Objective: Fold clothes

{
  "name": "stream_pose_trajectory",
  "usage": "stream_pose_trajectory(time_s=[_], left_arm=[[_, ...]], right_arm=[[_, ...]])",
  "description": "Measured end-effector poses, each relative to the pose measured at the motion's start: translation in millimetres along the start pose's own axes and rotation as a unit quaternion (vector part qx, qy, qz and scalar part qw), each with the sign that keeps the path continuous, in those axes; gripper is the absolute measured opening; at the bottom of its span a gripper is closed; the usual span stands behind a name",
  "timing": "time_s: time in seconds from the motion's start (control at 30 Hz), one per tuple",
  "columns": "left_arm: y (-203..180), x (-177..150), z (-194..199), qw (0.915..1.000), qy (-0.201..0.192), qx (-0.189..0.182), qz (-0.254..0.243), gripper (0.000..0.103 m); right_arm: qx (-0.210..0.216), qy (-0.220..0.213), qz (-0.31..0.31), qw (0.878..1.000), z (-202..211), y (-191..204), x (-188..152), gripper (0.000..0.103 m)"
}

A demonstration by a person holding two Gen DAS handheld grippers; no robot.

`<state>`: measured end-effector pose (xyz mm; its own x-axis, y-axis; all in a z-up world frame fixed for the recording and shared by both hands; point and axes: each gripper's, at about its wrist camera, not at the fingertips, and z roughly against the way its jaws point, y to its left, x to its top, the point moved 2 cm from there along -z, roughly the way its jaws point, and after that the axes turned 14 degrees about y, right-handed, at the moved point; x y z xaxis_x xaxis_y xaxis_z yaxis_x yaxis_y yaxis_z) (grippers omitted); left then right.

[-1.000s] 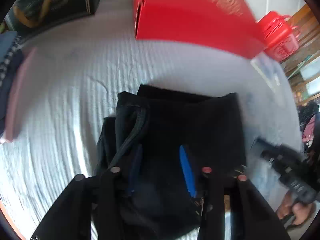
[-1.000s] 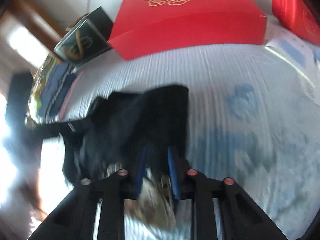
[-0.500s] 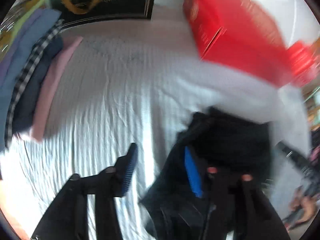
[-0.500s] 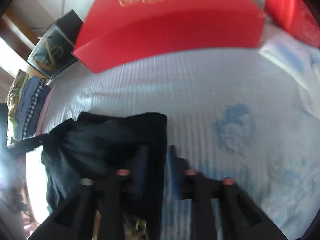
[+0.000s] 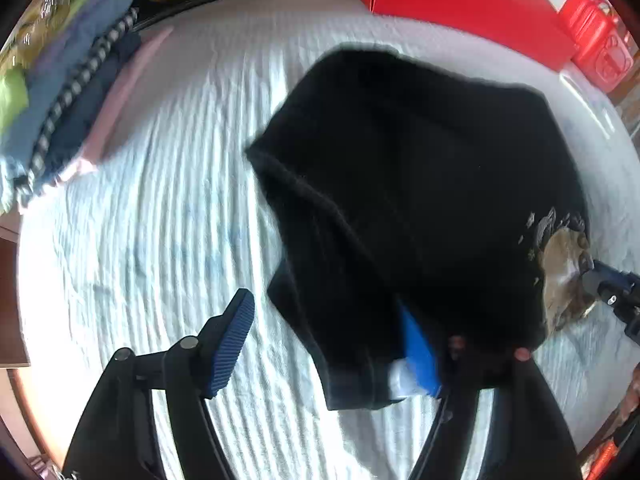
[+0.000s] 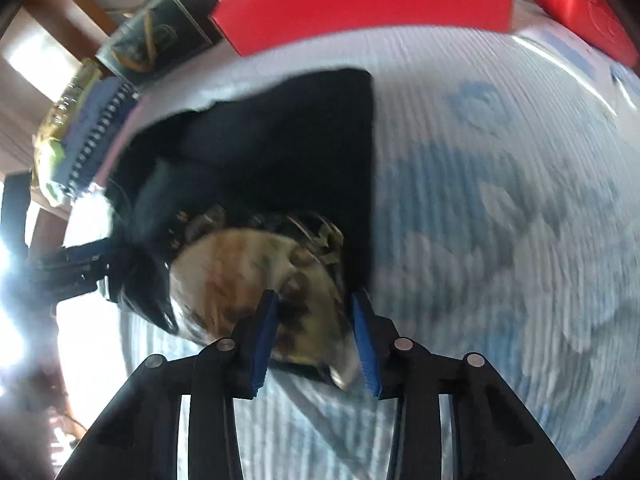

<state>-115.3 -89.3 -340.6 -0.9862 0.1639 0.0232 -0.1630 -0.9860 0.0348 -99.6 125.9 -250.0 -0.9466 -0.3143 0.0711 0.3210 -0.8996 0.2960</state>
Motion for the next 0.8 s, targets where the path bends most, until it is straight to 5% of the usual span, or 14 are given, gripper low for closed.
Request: stream_pose_trajectory(time_s=[0.13, 0.27, 0.37, 0.5, 0.63, 0.8], left_arm=[[7.5, -0.3, -8.2, 0.9994, -0.009, 0.031, 0.007, 0.103], [15.0, -4.7, 8.3, 0.9995, -0.008, -0.004, 0.031, 0.096], [8.9, -7.6, 37.1, 0.9977, -0.054, -0.033, 0.027, 0.096], [-3.1, 9.6, 24.2, 0.9982, -0.052, -0.023, 0.022, 0.096], [-5.8, 25.5, -16.1, 0.9989, -0.002, -0.026, 0.04, 0.093], [-11.4, 34.9, -20.8, 0.9993, 0.008, -0.013, 0.034, 0.095]], right_arm=[[-0.005, 0.003, -0.005, 1.0, -1.9, -5.1, -10.5, 0.038], [-0.008, -0.006, -0.013, 1.0, 10.4, -6.4, -22.3, 0.048], [-0.006, -0.028, -0.023, 0.999, 25.7, -12.4, -30.4, 0.054], [0.007, -0.038, -0.04, 0.998, 31.3, -20.2, -21.9, 0.072], [0.038, -0.049, -0.06, 0.996, 28.7, -23.7, -0.6, 0.072], [0.03, -0.054, -0.067, 0.996, 17.4, -22.3, 22.5, 0.059]])
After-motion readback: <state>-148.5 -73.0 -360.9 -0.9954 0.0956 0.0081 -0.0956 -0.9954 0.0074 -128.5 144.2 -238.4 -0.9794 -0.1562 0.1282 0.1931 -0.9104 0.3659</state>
